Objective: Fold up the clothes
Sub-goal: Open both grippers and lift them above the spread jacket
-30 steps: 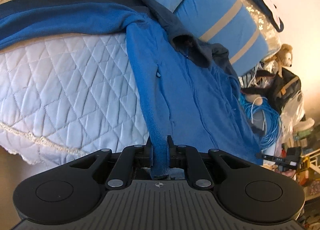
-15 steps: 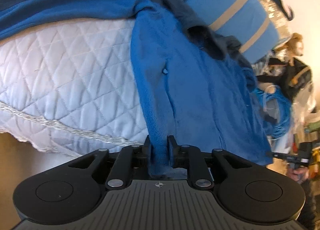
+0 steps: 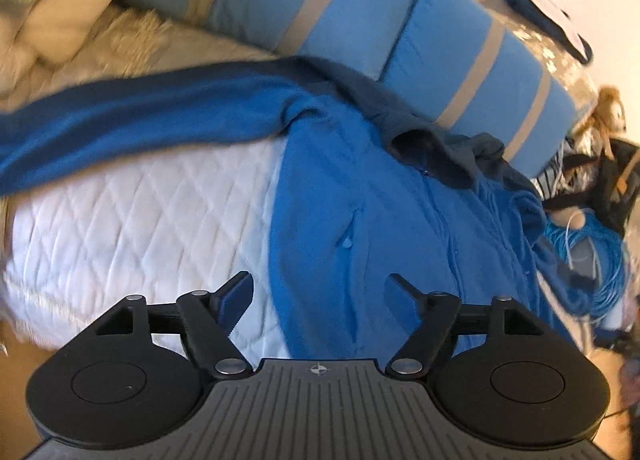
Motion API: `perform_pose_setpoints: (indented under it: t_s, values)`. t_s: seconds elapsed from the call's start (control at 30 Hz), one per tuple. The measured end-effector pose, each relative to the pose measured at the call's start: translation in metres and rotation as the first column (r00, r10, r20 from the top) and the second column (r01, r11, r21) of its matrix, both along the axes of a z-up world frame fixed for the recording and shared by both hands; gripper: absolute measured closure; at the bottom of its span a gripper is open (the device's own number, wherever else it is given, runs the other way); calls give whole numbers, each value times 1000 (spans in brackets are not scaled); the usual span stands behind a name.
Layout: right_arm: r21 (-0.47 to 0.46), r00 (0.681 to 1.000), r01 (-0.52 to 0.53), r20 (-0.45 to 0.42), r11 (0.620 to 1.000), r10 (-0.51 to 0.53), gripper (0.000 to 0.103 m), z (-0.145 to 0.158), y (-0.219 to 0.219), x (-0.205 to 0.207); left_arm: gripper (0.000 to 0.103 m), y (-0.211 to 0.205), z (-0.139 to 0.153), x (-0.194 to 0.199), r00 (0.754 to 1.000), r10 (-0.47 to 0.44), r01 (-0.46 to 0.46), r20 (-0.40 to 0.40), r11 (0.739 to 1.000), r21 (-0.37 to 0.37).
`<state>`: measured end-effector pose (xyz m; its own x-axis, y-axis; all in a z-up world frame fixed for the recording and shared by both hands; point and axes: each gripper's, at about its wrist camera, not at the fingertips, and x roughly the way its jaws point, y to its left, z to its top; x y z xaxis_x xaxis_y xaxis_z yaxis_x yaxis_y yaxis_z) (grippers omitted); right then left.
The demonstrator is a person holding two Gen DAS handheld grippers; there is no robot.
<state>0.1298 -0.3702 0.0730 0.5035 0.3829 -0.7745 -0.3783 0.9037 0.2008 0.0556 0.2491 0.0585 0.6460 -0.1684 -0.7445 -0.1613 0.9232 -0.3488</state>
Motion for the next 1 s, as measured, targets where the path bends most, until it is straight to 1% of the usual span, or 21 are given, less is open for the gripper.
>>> perform_pose_setpoints:
  t_s: [0.1, 0.23, 0.37, 0.43, 0.5, 0.57, 0.6, 0.73, 0.83, 0.93, 1.0]
  values:
    - [-7, 999, 0, 35, 1000, 0, 0, 2, 5, 4, 29, -17, 7, 11, 999, -34, 33, 18, 997, 67]
    - [-31, 996, -7, 92, 999, 10, 0, 8, 15, 12, 29, -33, 22, 30, 996, -75, 67, 53, 989, 134]
    - [-54, 985, -9, 172, 998, 19, 0, 18, 24, 24, 28, -47, 32, 50, 991, -78, 55, 106, 977, 204]
    - [-53, 984, -4, 178, 999, 14, 0, 21, 25, 31, 28, -54, 36, 62, 990, -77, 48, 119, 973, 227]
    - [-52, 984, 0, 181, 999, 9, 0, 24, 26, 39, 28, -59, 41, 73, 990, -91, 65, 107, 973, 220]
    - [-53, 987, 3, 163, 999, 6, 0, 28, 24, 45, 28, -63, 46, 83, 990, -108, 88, 90, 975, 204]
    - [-54, 988, 2, 155, 999, 6, 0, 31, 23, 47, 28, -65, 50, 86, 989, -119, 99, 91, 975, 198]
    - [-70, 988, -17, 154, 997, 27, 0, 48, 13, 52, 28, -75, 71, 93, 982, -151, 124, 113, 969, 215]
    - [-83, 987, -30, 156, 996, 42, 0, 63, 7, 56, 28, -80, 93, 97, 978, -166, 139, 123, 969, 206]
    - [-74, 986, -55, 150, 996, 66, 0, 82, 0, 56, 28, -87, 124, 97, 970, -203, 171, 133, 961, 217]
    - [-62, 984, -64, 164, 996, 74, 0, 98, -3, 57, 28, -89, 145, 96, 959, -218, 179, 184, 962, 208]
